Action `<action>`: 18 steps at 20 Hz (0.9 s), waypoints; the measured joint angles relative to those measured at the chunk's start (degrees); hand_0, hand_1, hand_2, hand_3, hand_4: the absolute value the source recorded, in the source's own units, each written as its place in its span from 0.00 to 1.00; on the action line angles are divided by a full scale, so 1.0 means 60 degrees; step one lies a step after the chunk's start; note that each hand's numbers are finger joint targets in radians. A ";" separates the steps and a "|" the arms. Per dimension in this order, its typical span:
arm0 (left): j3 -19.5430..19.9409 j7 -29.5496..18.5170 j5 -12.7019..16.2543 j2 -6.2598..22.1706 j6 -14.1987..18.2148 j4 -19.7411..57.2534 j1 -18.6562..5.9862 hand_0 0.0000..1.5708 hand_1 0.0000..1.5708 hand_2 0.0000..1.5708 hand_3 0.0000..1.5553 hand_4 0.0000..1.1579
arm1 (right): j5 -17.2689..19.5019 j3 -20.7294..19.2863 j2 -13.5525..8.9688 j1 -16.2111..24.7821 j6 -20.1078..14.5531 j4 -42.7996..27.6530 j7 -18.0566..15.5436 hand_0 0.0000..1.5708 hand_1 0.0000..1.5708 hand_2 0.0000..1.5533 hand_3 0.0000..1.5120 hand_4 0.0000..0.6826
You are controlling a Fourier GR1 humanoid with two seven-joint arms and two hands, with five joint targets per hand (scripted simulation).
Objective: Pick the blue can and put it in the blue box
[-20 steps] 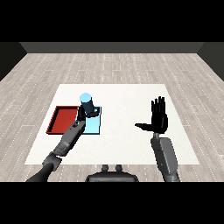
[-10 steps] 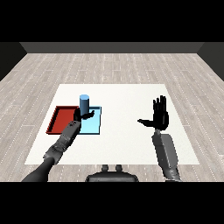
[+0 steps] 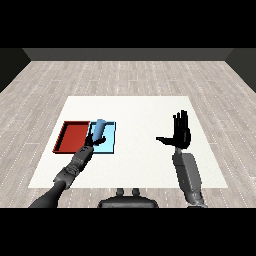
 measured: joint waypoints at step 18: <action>0.0572 -0.1574 0.0016 0.0037 0.1740 -0.0501 -0.0108 0.00 0.00 0.00 0.00 0.00 | -0.0300 -0.0147 0.0156 0.0177 0.0741 0.0033 -0.0386 0.00 0.00 0.00 0.00 0.00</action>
